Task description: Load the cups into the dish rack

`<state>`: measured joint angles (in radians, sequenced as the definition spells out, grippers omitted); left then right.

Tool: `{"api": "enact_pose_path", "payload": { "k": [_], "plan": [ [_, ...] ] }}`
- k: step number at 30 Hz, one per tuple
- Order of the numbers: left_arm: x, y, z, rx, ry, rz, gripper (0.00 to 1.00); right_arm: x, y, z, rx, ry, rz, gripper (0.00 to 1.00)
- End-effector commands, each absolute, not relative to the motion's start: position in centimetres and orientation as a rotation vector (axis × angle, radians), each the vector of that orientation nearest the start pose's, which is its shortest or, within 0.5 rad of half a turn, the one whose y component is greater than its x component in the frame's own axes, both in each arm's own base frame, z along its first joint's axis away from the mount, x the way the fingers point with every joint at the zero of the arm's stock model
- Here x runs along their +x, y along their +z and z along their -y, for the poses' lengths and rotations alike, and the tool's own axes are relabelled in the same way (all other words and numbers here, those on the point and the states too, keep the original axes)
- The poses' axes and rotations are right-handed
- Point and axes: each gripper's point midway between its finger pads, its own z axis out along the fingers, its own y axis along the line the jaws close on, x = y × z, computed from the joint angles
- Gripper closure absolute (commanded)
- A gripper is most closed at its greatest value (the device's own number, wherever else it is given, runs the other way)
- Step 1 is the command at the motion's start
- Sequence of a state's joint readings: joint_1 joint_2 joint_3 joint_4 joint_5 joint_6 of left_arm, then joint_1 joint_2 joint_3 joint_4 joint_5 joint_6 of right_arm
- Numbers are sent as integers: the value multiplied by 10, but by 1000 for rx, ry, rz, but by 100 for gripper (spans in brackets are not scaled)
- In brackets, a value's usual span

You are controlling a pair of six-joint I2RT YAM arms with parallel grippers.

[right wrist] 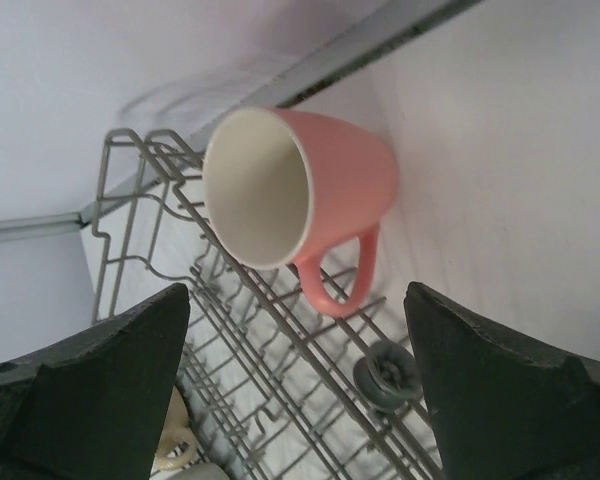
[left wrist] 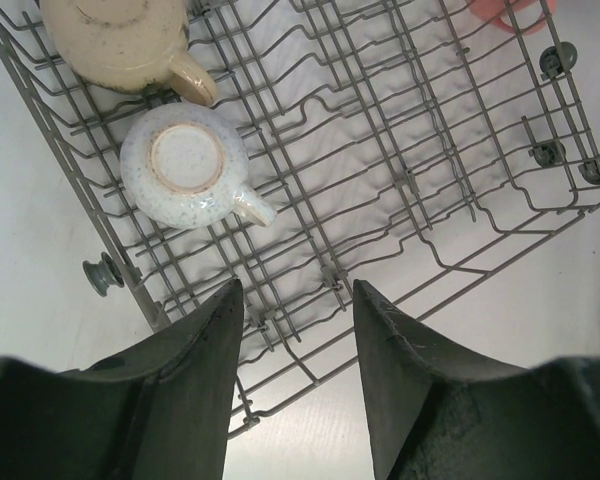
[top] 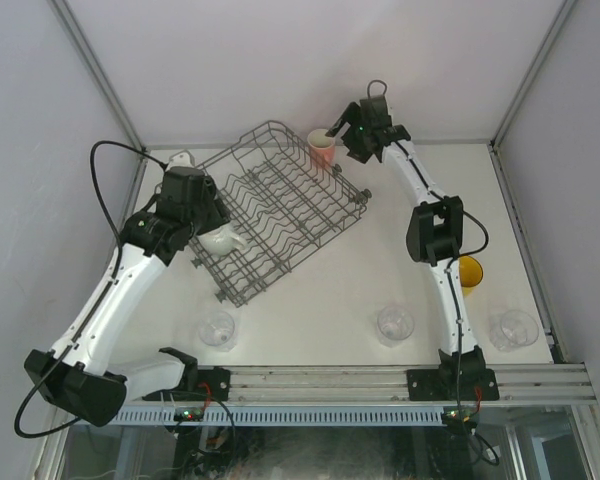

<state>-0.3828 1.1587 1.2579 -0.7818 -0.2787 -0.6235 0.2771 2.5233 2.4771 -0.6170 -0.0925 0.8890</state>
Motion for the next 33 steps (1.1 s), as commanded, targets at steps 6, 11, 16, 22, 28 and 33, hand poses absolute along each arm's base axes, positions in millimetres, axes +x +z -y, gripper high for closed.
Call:
{"api": "enact_pose_path", "payload": {
  "k": [6,11,16,22,28,33],
  "plan": [
    [324,284,93,-413,-270,-2126,48,652,146,-233,697,797,-2131,17],
    [328,283,88,-427,-256,-2133,48,655,132,-239,686,806,-2140,20],
    [334,282,87,-427,-254,-2141,48,660,125,-242,685,824,-2131,22],
    [341,281,87,-420,-244,-2157,48,666,117,-243,703,850,-2114,26],
    [347,283,84,-411,-222,-2163,48,672,106,-246,724,875,-2100,34],
    [351,285,81,-400,-207,-2171,48,676,98,-246,741,883,-2091,37]
  ]
}}
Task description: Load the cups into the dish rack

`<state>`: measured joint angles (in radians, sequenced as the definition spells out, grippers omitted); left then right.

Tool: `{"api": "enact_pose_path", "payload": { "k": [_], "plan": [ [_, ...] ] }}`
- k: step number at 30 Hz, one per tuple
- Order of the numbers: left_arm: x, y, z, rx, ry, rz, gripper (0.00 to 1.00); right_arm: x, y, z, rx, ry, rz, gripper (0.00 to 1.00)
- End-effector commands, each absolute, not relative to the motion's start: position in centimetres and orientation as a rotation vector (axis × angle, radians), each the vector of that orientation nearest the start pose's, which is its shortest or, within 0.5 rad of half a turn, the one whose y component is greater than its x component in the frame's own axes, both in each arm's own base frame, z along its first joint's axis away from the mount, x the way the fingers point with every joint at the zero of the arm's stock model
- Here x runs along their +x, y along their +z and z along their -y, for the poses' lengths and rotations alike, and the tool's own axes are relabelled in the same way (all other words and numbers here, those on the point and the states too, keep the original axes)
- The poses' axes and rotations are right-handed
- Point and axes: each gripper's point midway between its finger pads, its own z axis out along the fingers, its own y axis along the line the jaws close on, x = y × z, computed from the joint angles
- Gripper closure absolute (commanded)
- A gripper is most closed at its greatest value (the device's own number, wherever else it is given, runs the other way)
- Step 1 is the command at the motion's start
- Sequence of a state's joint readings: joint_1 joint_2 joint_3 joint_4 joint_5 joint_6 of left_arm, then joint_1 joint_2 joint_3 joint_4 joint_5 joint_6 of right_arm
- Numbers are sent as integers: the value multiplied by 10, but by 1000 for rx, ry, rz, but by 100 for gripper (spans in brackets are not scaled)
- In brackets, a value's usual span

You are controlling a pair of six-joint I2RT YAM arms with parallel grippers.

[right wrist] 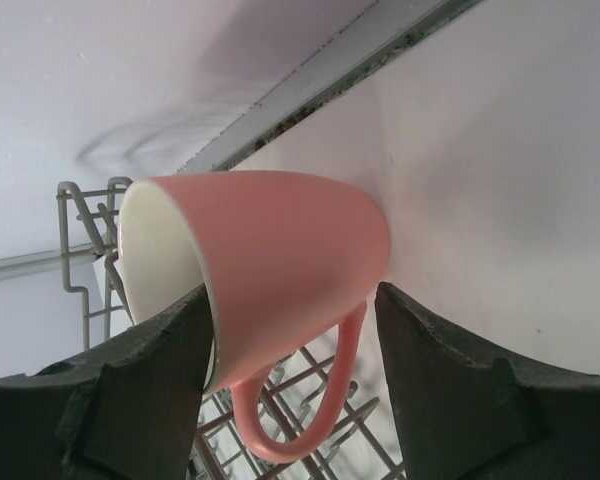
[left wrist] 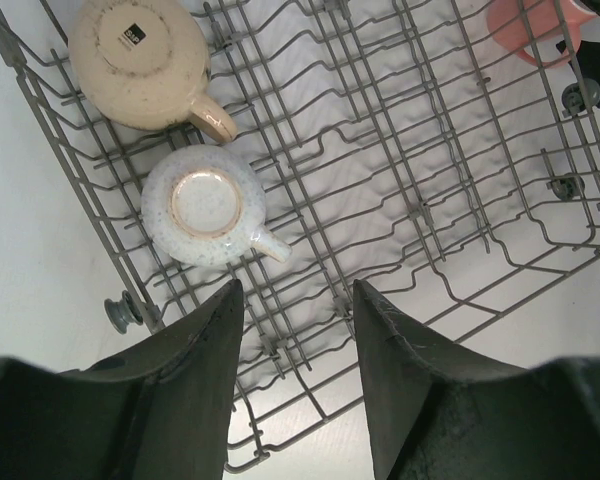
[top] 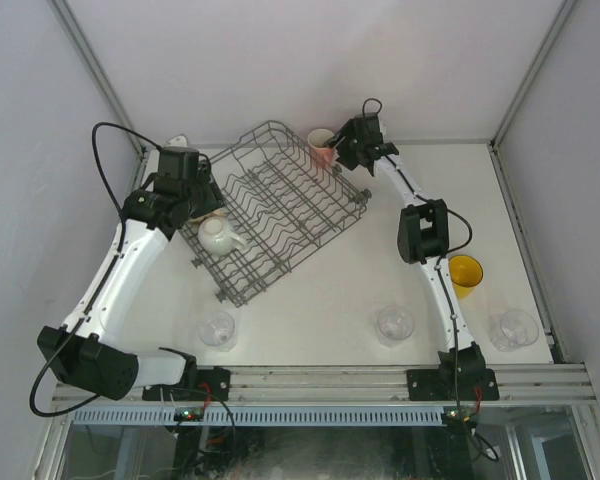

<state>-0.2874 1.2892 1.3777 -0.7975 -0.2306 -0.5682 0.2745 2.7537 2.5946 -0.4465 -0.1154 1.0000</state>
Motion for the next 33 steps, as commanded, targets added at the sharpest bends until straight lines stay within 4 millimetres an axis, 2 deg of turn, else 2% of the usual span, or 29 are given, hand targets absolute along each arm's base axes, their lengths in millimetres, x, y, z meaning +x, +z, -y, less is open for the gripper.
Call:
{"api": "enact_pose_path", "payload": {
  "k": [1,3,12,19,21,22,26,31,33],
  "plan": [
    [352,284,80,-399,-201,-2173,48,677,97,-246,742,883,-2090,39],
    [352,283,78,-399,-196,-2178,48,677,96,-246,747,887,-2087,41],
    [355,279,75,-409,-196,-2183,48,676,93,-240,755,879,-2100,64],
    [358,280,77,-415,-212,-2177,48,674,92,-232,751,866,-2115,78],
    [359,279,78,-415,-212,-2181,48,673,92,-232,750,868,-2118,90],
    [360,280,78,-415,-215,-2180,48,673,90,-231,752,871,-2119,99],
    [361,279,79,-416,-217,-2182,48,674,90,-232,747,880,-2117,100],
    [364,278,82,-408,-229,-2185,49,674,100,-237,719,970,-2094,100],
    [366,278,83,-404,-233,-2185,49,674,111,-238,717,1048,-2070,100]
  ]
}}
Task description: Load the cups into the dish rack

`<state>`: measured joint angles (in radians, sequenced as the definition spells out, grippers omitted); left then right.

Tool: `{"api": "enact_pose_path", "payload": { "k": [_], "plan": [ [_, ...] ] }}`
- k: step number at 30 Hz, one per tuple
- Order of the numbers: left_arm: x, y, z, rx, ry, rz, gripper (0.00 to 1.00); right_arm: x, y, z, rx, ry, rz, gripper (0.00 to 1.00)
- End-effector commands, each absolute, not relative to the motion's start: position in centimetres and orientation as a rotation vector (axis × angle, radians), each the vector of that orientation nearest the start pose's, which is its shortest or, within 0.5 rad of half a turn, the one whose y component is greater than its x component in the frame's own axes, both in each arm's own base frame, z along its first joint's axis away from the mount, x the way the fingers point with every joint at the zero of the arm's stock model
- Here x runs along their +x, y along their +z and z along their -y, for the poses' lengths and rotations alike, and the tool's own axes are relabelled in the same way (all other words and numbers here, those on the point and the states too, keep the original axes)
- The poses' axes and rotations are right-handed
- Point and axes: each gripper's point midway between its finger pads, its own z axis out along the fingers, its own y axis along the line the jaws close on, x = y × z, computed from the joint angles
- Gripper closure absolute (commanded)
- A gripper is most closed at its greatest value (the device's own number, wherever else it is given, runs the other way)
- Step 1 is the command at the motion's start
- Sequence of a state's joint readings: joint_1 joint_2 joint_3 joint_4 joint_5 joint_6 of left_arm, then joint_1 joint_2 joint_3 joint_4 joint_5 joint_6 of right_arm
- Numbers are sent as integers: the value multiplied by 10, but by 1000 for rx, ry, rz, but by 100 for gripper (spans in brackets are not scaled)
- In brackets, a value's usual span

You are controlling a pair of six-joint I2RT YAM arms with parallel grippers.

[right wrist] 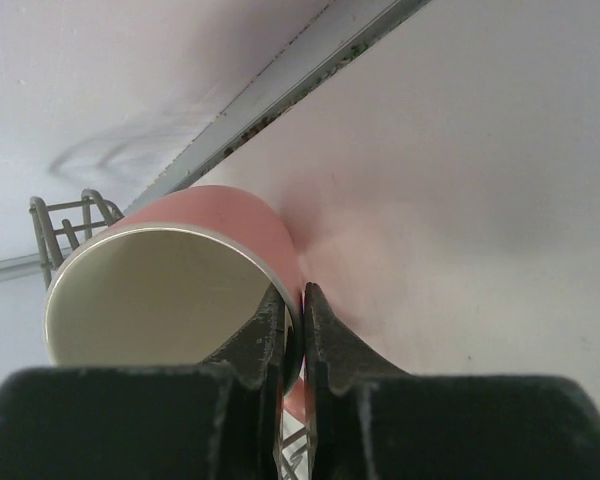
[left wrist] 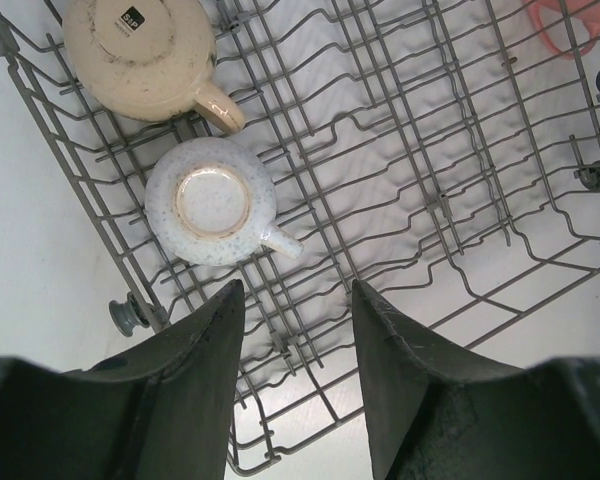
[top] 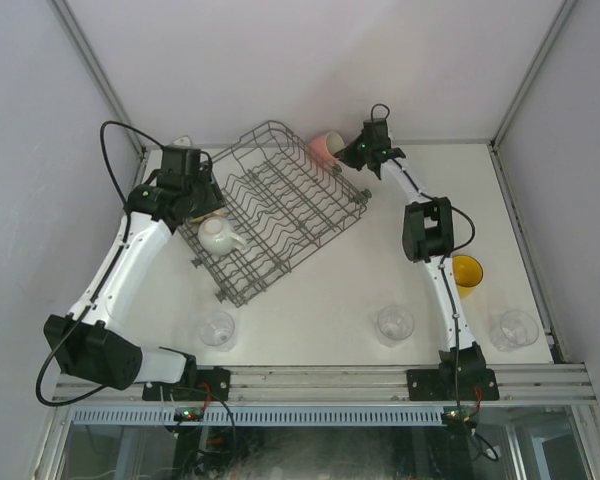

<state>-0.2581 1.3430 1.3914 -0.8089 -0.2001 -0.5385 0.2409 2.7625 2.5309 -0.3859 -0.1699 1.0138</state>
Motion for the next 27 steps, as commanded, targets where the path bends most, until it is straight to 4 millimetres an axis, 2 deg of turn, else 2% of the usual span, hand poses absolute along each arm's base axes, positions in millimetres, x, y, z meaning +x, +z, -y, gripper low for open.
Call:
{"api": "enact_pose_path", "payload": {
  "k": [1,5,11,20,24,27],
  "plan": [
    [367,277,84,-403,-238,-2184,49,675,117,-238,724,1079,-2056,100],
    [372,276,90,-389,-272,-2184,50,677,142,-232,746,1219,-1991,100],
    [383,283,113,-287,-401,-2146,51,684,190,-204,819,1378,-1826,100],
    [394,303,145,-119,-581,-2052,49,689,236,-158,839,1428,-1698,100],
    [397,304,161,-40,-675,-2024,47,678,262,-150,800,1448,-1677,100],
    [397,303,169,-1,-721,-1997,46,660,287,-150,749,1463,-1664,100]
  ]
}}
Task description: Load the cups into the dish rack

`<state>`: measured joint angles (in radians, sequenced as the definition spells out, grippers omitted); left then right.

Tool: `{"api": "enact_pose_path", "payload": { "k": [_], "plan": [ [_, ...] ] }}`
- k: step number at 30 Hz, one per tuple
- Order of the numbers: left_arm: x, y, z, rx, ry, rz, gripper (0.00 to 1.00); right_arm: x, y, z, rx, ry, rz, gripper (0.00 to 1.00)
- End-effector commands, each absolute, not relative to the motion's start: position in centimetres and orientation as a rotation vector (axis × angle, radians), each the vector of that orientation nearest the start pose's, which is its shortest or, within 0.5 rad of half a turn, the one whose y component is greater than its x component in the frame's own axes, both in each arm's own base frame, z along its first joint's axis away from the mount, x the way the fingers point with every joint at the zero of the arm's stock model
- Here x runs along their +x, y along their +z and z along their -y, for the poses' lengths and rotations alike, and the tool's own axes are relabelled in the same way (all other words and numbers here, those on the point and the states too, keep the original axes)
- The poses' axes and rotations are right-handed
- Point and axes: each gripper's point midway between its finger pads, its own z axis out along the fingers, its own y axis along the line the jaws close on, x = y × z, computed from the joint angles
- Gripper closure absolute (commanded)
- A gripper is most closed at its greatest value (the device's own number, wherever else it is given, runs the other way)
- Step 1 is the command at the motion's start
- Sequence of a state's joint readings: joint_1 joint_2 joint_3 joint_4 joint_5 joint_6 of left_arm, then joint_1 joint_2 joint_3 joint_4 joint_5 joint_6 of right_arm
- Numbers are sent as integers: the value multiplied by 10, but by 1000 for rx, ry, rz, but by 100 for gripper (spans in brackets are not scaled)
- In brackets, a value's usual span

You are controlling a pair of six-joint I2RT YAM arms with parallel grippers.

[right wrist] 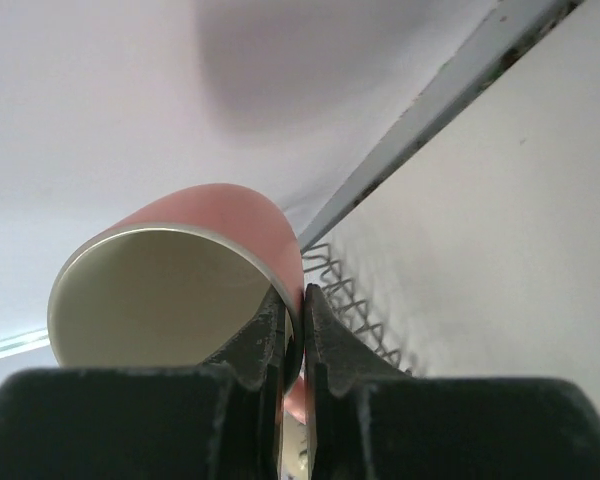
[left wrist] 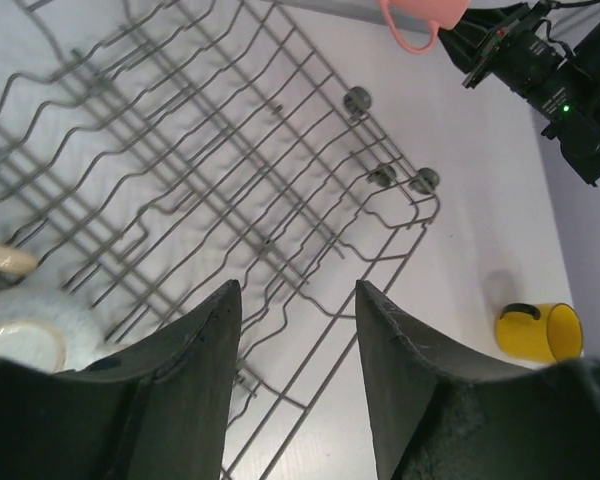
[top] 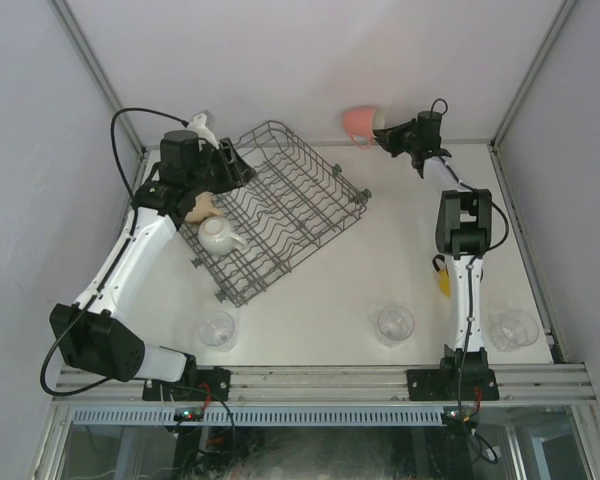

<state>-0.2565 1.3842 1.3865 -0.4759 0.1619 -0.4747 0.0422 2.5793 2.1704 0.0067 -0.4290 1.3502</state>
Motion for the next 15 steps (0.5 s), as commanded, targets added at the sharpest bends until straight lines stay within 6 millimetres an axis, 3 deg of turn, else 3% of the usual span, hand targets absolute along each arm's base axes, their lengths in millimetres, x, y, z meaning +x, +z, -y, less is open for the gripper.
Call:
{"api": "enact_pose_path", "payload": {
  "k": [1,5,10,15],
  "plan": [
    [396,305,171,17,-739,-1979,45,654,291,-151,742,1471,-1667,100],
    [390,308,179,56,-803,-1896,32,620,315,-157,704,1522,-1660,100],
    [390,319,191,114,-877,-1816,29,569,353,-169,663,1622,-1633,100],
    [394,331,213,220,-1004,-1776,24,517,383,-195,628,1791,-1626,100]
  ]
}}
